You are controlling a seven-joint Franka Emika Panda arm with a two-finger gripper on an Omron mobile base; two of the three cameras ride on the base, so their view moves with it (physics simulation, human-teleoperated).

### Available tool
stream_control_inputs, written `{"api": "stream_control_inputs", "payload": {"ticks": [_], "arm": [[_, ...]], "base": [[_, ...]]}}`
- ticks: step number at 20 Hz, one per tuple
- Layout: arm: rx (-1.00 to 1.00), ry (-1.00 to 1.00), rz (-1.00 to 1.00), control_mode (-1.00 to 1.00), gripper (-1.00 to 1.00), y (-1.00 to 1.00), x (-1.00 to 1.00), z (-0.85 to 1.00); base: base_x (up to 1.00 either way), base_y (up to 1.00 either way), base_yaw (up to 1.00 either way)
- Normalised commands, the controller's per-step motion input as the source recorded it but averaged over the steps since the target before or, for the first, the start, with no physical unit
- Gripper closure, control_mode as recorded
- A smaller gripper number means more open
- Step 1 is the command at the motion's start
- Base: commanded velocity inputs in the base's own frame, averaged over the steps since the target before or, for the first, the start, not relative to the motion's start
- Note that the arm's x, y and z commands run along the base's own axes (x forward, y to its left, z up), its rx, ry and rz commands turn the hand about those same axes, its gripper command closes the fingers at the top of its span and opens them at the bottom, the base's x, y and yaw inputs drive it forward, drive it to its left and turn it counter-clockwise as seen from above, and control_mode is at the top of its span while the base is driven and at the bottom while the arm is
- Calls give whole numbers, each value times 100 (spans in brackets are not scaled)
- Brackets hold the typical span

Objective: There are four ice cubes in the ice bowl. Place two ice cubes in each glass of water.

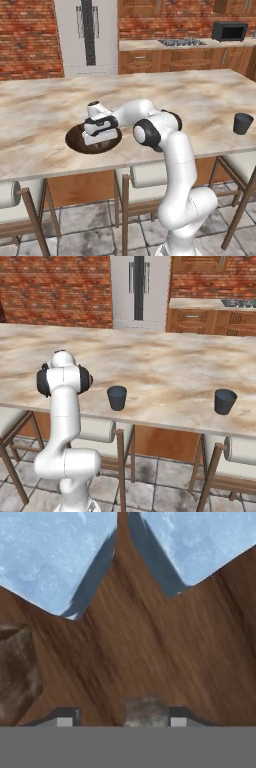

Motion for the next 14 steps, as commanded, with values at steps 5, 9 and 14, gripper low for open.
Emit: {"api": "stream_control_inputs", "payload": {"ticks": [5,9,14], "arm": [[0,0,0,-100,100,-20,0,-47],[0,0,-1,-100,100,-30,0,-33],[0,0,-1,-100,100,-40,0,-17]], "base": [[0,0,0],[0,0,0],[0,0,0]]}}
